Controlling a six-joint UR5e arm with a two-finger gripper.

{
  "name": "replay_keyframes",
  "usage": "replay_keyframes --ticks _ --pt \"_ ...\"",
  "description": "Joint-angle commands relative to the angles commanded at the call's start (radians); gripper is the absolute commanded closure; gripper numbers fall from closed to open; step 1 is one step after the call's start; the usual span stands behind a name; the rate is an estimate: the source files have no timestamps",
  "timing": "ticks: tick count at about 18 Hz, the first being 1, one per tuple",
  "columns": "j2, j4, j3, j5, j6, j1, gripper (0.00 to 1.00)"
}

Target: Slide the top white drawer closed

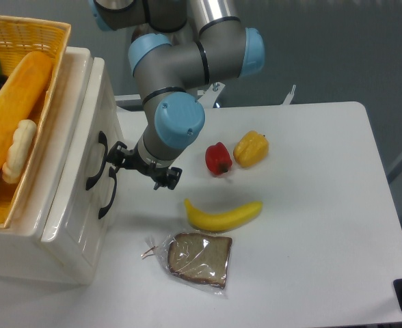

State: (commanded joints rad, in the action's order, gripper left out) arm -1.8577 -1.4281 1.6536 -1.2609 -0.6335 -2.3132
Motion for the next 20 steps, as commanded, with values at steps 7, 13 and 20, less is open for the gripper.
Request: replay_keyframes --ticks 7,13,20 --pt "-0.002 0.002 -0.002 -0.005 -0.002 -0.002 0.0" --pt "-0.011 0.009 -0.057 -0.061 -0.012 -0.057 0.0" --pt "-0.009 0.012 -0.13 -0.179 -0.031 -0.158 0.0"
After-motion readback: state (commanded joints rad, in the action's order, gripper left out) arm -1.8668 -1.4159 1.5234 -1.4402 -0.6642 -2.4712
